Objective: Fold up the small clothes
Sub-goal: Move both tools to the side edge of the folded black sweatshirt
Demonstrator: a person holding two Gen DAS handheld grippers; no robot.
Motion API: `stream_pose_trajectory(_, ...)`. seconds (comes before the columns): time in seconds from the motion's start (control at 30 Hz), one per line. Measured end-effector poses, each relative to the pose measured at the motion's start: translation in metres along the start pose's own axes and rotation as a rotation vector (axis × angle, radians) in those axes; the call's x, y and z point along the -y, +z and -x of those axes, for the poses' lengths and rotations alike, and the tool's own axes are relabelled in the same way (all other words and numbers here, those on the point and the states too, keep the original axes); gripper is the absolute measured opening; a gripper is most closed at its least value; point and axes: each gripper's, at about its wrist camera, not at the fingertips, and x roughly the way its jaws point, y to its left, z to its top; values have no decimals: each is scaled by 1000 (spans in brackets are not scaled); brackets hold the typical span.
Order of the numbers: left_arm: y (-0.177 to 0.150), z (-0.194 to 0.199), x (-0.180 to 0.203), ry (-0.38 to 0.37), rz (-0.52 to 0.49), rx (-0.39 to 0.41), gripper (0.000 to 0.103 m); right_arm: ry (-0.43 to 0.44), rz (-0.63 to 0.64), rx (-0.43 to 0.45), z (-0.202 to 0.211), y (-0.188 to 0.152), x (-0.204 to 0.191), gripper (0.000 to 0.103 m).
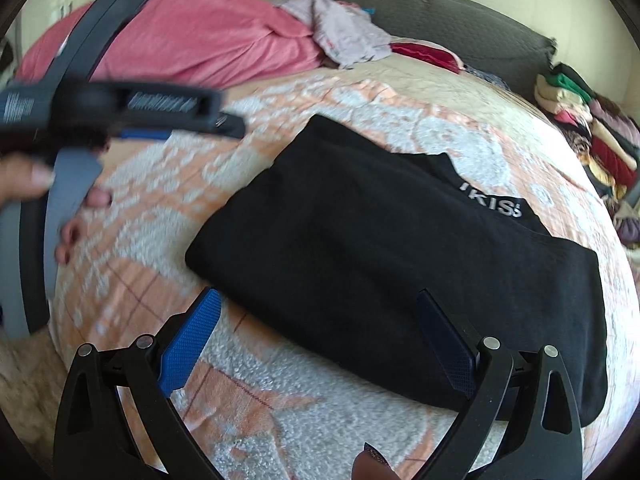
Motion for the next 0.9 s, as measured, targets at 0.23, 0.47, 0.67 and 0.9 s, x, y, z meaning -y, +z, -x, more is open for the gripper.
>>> stream_pose_trajectory(0.23,7,-14,3,-3,-16,-17,93,-61,106,-39,-25,-9,-19,97)
stream_pose_trajectory(0.47,12,-30,5,-7,-22,-46,93,-151,177,-12,-44,-7,-28,97)
stream_pose_trajectory(0.67,20,-48,6,-52,15,-78,93,-215,255,46,-54,1,-34,86)
stream_pose_trajectory(0.9,27,-68,8,-124,68,-131,93,-205,248,131,-37,-1,-28,24)
